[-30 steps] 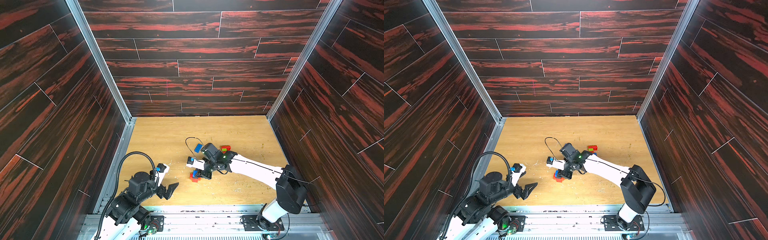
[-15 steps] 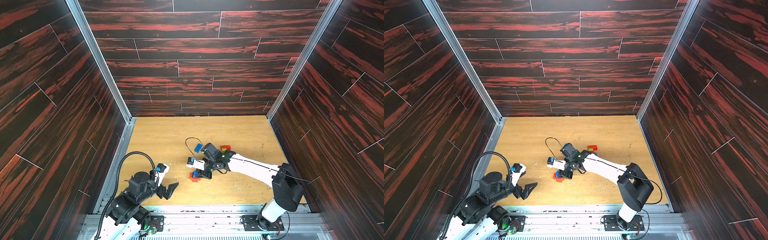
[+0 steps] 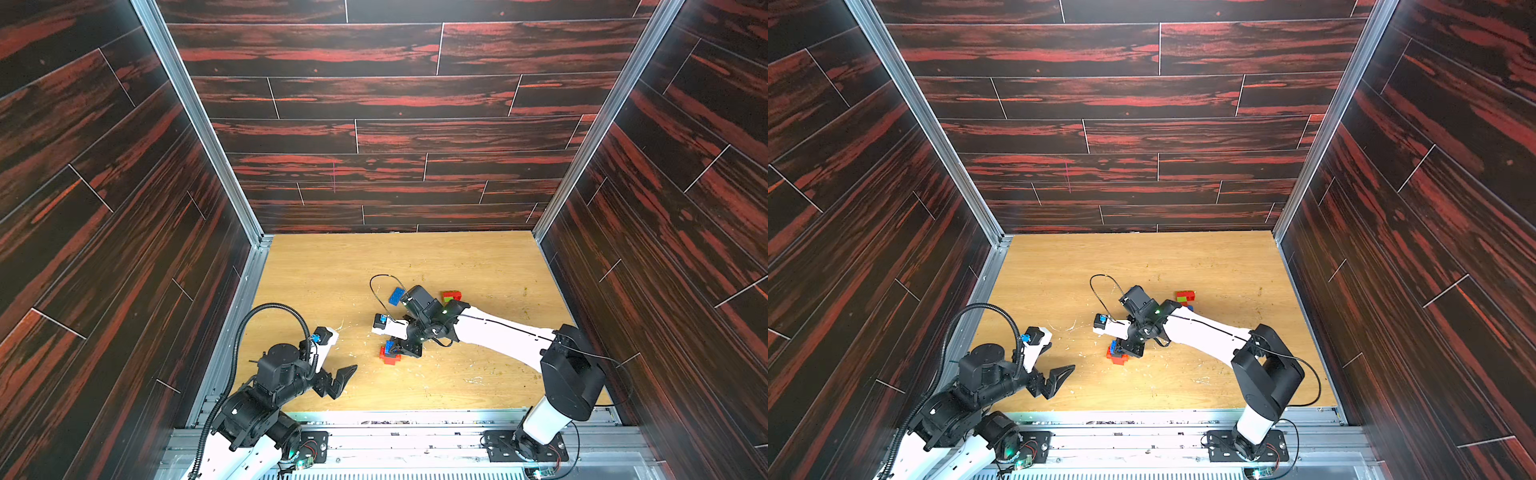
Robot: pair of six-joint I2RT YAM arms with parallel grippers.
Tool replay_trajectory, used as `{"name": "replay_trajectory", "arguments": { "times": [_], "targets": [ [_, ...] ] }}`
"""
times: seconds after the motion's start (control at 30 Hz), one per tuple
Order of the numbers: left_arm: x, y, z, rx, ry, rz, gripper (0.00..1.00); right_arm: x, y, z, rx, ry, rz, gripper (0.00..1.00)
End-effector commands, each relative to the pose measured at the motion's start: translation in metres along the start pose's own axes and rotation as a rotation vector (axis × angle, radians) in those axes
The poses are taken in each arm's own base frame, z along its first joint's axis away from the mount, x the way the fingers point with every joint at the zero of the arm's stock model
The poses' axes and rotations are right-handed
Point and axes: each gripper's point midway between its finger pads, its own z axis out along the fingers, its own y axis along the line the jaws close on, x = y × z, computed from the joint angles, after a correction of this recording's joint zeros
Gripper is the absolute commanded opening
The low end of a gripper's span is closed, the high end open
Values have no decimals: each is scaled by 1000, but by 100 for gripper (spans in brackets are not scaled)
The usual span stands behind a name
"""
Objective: Assemble the letter f with lego
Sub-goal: Assemble the lego brick with the lego brick.
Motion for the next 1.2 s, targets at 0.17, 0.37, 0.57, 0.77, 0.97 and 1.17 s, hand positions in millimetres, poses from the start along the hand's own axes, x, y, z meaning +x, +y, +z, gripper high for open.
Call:
{"name": "replay_trajectory", "arguments": {
  "times": [0.17,0.37,0.57,0.77,0.97,1.17],
  "targets": [
    [0,1,1,-8,-3,0,100,12,3,7,-38,49,19,19],
    [0,1,1,-9,-4,0,100,26,7,13,-62,103,35,19],
    [0,1,1,-9,-4,0,100,39,8,16,-57,158,47,19],
    [0,2,1,-11,-6,-2,100,54,8,22,-36,220,56,19],
    [0,2,1,-11,-5,-2,100,64,10,28,-31,261,56,19],
    [0,2,1,-10,-4,-2,100,71,6,31,-17,311,46,19]
  ]
}}
